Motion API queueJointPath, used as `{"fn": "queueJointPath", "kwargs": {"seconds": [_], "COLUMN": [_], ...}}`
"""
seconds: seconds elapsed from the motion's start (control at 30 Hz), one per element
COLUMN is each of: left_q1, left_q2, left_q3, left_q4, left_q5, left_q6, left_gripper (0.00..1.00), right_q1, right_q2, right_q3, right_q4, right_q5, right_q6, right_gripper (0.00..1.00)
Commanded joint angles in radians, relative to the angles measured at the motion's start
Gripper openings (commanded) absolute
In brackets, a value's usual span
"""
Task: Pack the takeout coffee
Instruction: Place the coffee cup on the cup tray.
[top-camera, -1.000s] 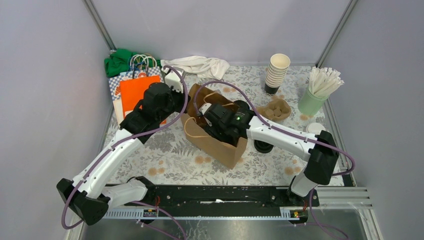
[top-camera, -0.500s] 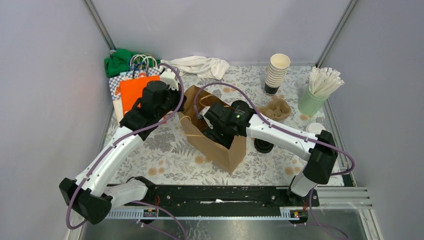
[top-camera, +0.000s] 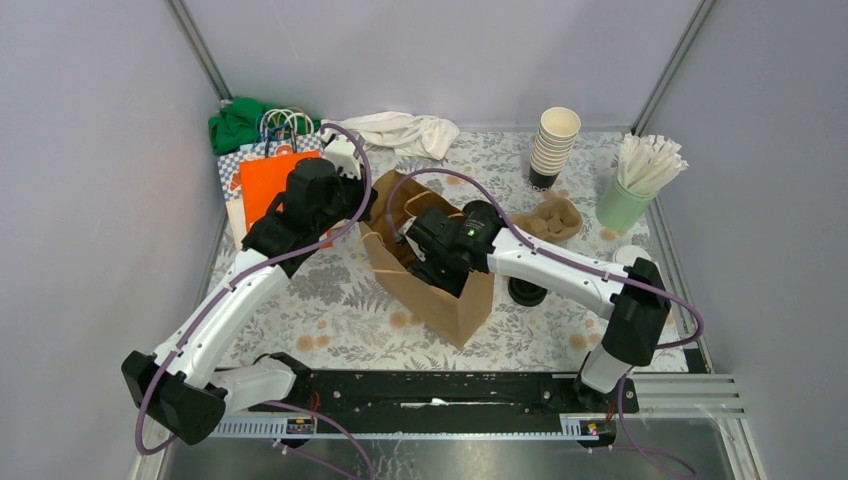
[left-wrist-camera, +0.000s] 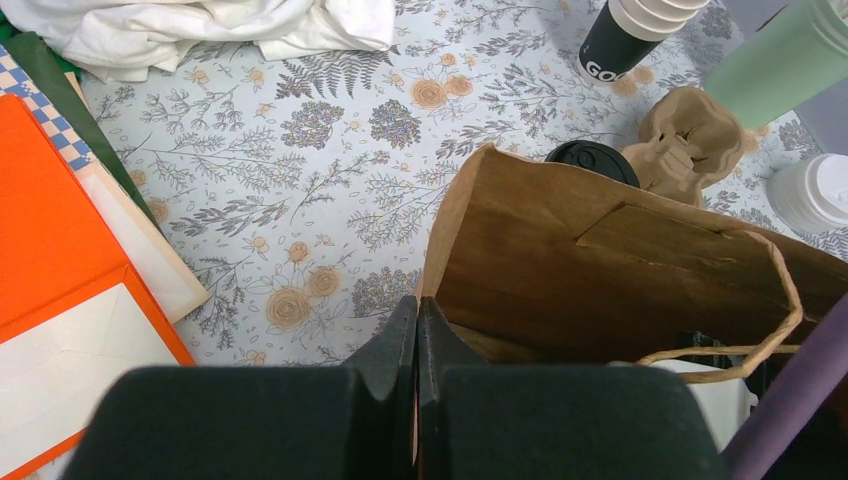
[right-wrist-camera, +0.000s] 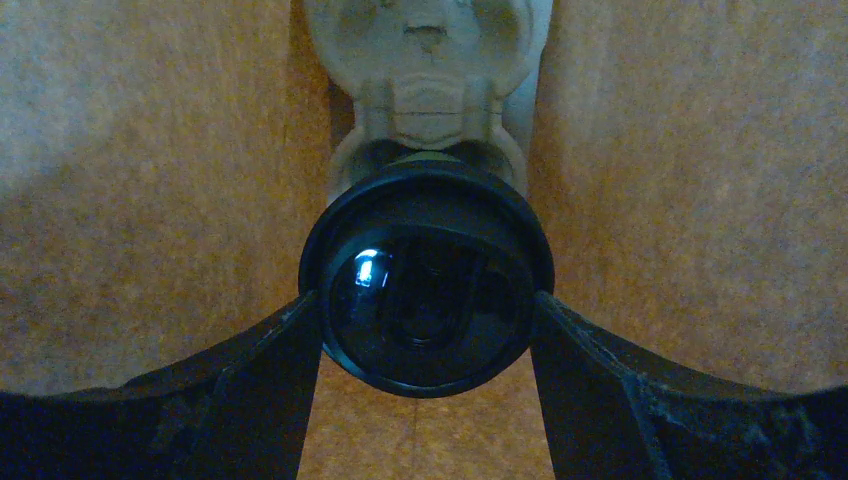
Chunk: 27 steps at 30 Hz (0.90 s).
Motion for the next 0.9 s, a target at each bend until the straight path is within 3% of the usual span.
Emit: {"fn": "queueJointPath", "kwargs": {"seconds": [0.0,0.87], "left_q1": [0.006,0.007], "left_q2": [0.005,0.013], "left_q3": [0.031,0.048], "left_q4": [0.013,0.011], "left_q5": [0.014,0.014], "left_q6": [0.016,0.026], "left_gripper": [0.00,0.00], "right_q1": [0.010,0.009], "right_q2": [0.036,0.034], "right_q3": [0.001,-0.190], "right_q4": [-0.036,0.009], "right_q5": [0.016,0.009], "right_q6": [0.020,0.044], "right_gripper": [0.18,0.19]}}
